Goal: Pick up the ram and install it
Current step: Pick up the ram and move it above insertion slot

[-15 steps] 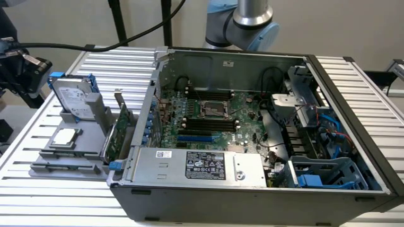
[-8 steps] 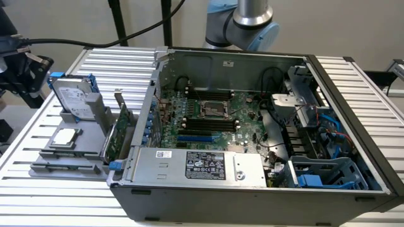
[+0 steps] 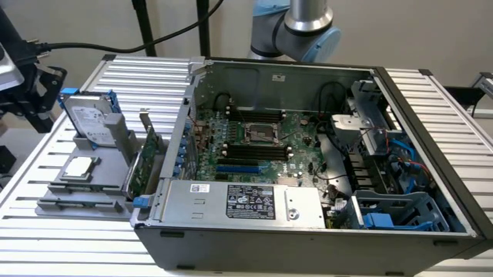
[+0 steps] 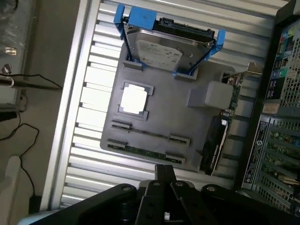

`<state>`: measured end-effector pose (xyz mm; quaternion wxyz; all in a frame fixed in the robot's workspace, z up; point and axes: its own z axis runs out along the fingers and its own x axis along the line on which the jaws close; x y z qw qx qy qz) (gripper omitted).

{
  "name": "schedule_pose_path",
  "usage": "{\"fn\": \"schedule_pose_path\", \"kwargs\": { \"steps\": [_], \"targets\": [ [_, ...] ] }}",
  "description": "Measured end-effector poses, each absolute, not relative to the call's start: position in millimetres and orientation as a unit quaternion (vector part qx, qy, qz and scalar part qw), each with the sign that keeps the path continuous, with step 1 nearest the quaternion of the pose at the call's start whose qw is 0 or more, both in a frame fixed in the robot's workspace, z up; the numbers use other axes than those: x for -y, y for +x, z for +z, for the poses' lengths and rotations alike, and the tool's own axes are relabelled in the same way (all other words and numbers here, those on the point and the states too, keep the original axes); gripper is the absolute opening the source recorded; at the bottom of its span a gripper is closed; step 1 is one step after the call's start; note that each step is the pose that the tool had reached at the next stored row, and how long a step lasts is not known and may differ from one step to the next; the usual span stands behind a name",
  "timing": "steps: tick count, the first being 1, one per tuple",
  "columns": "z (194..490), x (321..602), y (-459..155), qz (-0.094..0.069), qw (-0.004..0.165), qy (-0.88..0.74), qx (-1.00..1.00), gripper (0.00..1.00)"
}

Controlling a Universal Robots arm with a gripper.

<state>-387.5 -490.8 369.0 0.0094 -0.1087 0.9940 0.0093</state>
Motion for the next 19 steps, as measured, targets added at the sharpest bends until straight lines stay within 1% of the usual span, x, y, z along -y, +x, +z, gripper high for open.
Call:
{"fn": "schedule_pose_path", "kwargs": {
  "steps": [19],
  "targets": [
    [364.6, 490.8, -387.5, 0.011, 0.005, -0.273, -0.962, 0.11]
  ]
}}
